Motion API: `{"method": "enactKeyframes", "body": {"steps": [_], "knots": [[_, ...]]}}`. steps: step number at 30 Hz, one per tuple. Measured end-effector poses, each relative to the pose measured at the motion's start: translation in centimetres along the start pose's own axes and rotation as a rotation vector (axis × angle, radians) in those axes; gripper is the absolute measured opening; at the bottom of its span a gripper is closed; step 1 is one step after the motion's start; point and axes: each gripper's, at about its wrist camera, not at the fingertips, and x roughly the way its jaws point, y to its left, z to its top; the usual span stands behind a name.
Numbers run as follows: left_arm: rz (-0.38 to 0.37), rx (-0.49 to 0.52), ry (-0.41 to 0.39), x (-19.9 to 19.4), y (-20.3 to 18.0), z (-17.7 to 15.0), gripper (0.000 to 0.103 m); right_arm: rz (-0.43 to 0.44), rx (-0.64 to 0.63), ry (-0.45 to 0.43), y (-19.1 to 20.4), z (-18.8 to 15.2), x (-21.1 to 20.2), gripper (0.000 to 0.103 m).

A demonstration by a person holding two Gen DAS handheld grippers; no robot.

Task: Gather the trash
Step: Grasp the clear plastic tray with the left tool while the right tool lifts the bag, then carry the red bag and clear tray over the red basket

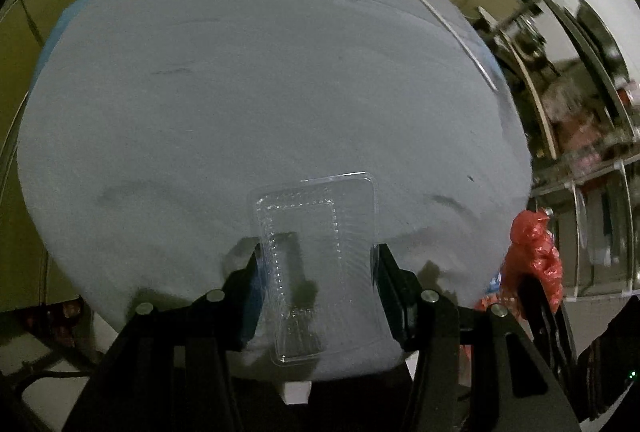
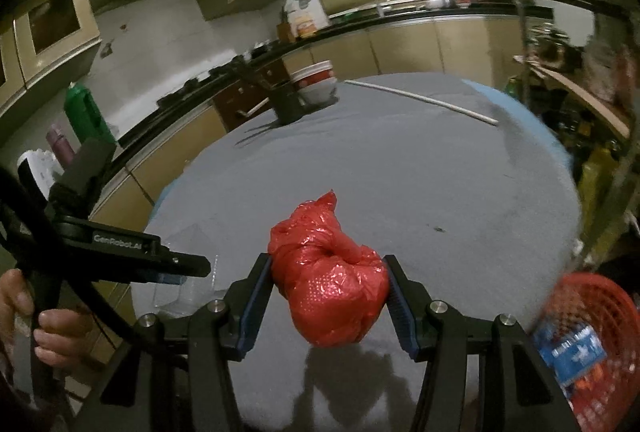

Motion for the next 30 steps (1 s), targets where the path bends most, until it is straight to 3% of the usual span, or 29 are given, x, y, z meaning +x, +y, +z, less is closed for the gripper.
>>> {"method": "enactKeyframes", "body": {"steps": [8,30], "knots": [[-0.004,0.082,-0.019,-1.1,-2.5,-1.0,0.053,-0.039,0.040,-0.046,-2.3,-1.4,-4.2,0.057],[0.002,0.285,-0.071,-3.0,-8.7,-3.4,0.053,-0.082,0.149,-0.102,-7.5,-3.9,-9.1,0.057]]}}
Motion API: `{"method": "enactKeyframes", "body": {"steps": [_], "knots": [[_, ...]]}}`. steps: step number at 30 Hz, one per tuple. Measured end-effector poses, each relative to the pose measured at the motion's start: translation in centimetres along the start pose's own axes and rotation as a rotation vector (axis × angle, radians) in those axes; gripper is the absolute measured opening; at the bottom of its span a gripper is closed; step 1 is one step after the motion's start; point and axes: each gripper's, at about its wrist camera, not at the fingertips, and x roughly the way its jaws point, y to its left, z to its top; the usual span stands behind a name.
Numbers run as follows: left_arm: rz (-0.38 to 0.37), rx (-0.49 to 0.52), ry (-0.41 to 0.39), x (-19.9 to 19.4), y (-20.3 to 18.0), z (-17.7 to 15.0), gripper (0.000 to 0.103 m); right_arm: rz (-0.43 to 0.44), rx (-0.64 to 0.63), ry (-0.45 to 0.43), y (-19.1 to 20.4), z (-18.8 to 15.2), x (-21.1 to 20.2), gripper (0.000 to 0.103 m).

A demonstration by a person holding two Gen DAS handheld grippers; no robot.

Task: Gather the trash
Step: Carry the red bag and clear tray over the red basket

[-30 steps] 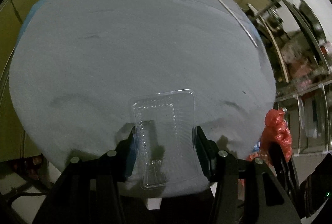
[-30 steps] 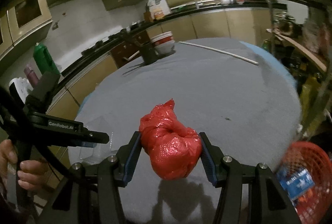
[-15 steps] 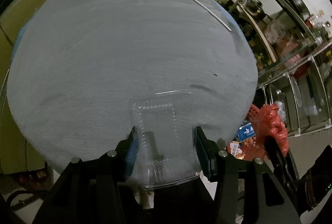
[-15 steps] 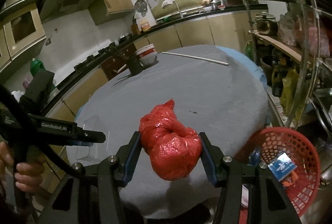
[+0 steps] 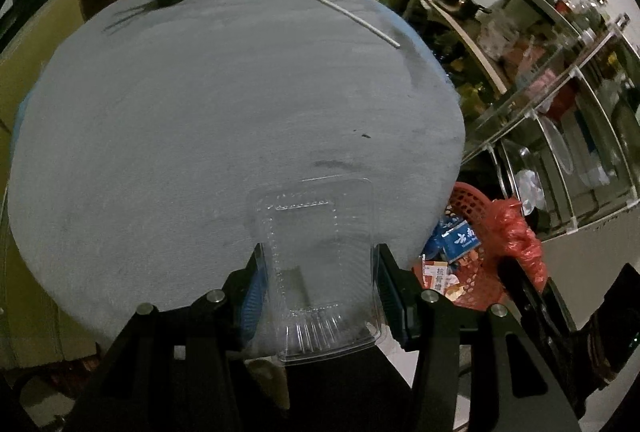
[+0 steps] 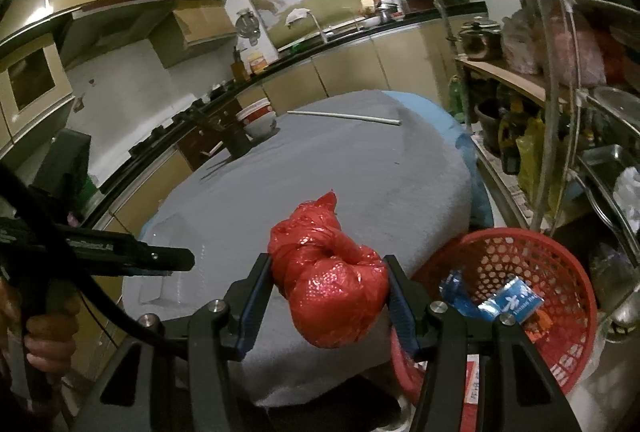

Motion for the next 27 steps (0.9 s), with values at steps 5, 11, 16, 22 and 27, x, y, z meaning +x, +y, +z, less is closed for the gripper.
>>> {"method": "enactKeyframes", "body": {"steps": [5,11,16,22,27], "knots": [[0.002,0.044,-0.026,-0.4,-1.1,-0.1,0.053,-0.006,0.016,0.002,-0.6,-0.4,-0.5,0.058],[0.010,0.097,-0.047,-0.6,-2.5,-0.4,0.053,-0.019,0.032,-0.006,-1.6,-0.7,-1.3,0.057],[0.007,0.139,-0.054,-0.5,-3.8,-0.5,0.053,-0.043,0.056,-0.029,-3.0,-0.6,-2.4,0.058],[-0.008,0.203,-0.053,-0.2,-5.6,-1.0,0.053,-0.102,0.098,-0.061,-5.7,-0.4,-4.0,0.058],[0.010,0.261,-0.072,0.0,-7.2,-1.6,0.053,-0.138,0.149,-0.092,-7.8,-0.1,-5.4,0.058]]}}
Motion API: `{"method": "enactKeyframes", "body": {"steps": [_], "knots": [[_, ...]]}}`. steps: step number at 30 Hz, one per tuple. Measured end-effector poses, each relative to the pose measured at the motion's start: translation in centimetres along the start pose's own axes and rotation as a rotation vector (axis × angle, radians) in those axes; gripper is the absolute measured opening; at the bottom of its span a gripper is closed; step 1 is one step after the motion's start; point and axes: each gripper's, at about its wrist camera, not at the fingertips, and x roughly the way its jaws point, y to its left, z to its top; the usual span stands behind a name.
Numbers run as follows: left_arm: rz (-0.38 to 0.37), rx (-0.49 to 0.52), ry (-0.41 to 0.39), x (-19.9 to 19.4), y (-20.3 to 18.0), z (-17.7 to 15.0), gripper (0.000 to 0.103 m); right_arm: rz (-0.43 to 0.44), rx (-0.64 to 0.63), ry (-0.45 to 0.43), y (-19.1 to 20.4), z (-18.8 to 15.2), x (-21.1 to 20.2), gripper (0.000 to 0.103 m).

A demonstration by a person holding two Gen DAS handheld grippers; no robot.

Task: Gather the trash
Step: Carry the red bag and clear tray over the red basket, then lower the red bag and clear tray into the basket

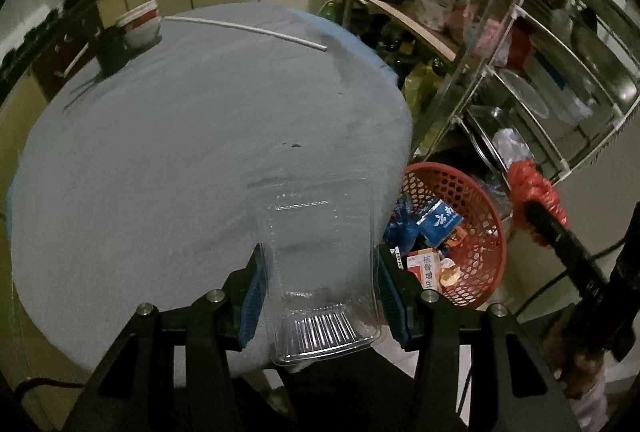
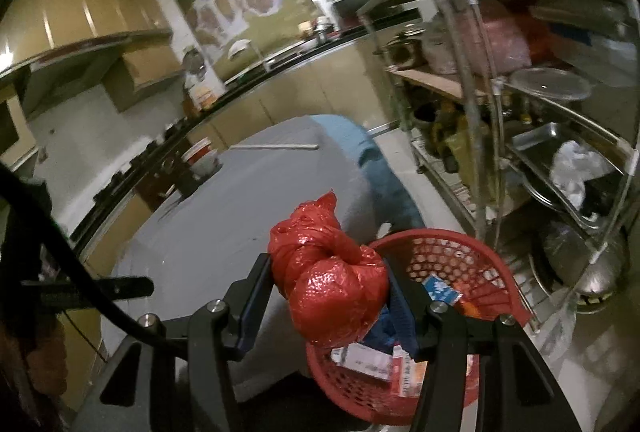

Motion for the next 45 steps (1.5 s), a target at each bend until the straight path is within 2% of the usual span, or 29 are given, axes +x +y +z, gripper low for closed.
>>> {"method": "enactKeyframes", "body": {"steps": [6,14,45], "knots": [[0.069,0.086,-0.045,-0.3,-2.1,-0.2,0.053,0.001,0.018,0.002,-0.7,0.1,0.1,0.058],[0.111,0.161,-0.069,-0.1,-3.8,-0.3,0.053,0.004,0.019,0.005,-0.6,-0.1,0.3,0.058],[0.145,0.354,-0.071,1.9,-11.3,-0.2,0.054,-0.013,0.112,0.001,-5.8,-0.9,-1.2,0.058]]}}
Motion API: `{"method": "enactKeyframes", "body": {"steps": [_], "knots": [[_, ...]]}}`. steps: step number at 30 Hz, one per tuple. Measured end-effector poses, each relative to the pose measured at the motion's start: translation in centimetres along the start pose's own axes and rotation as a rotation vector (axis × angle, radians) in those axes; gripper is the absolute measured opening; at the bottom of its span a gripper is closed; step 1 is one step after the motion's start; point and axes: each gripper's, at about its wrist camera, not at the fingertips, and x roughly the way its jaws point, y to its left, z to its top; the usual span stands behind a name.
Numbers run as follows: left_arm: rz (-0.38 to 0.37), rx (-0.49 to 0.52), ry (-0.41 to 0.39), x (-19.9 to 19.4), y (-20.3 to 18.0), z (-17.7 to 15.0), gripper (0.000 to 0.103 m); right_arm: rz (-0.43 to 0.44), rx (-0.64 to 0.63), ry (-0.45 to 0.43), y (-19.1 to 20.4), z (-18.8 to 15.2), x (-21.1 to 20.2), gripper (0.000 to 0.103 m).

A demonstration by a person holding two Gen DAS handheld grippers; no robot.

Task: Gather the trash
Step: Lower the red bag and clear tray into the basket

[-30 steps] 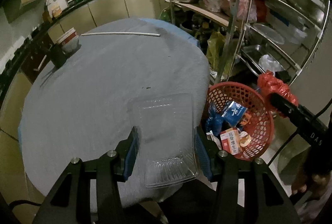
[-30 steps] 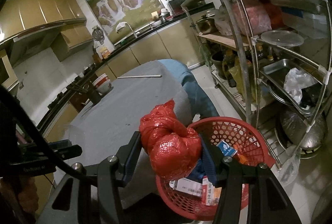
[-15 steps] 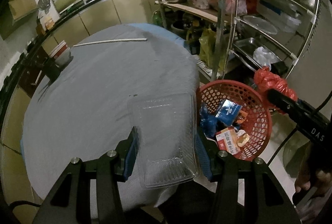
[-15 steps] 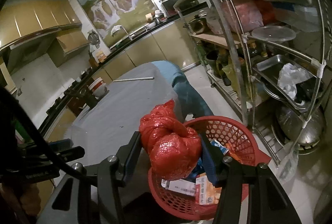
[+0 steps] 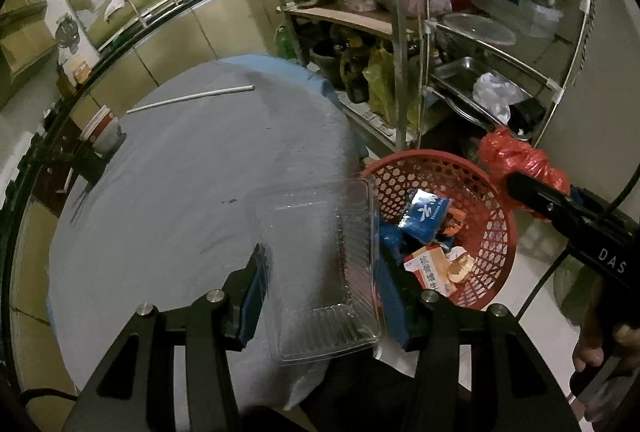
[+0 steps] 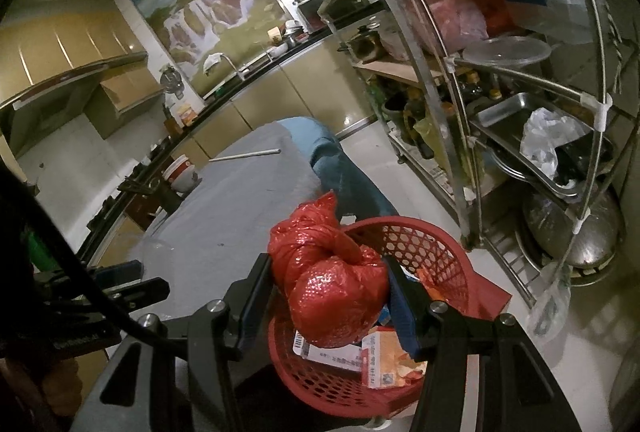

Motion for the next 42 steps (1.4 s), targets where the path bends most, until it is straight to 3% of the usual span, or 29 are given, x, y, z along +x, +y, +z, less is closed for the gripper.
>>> {"method": "enactKeyframes", "body": {"steps": [15,42], "knots": [[0.003,0.072,0.008,0.7,-2.9,0.5,0.054,-0.014,0.047,0.007,-2.6,-0.4,-0.6,0.058],[-0.004,0.101,0.033,2.0,-4.1,0.9,0.054,-0.022,0.084,0.013,-3.9,-0.7,-0.8,0.058]]}}
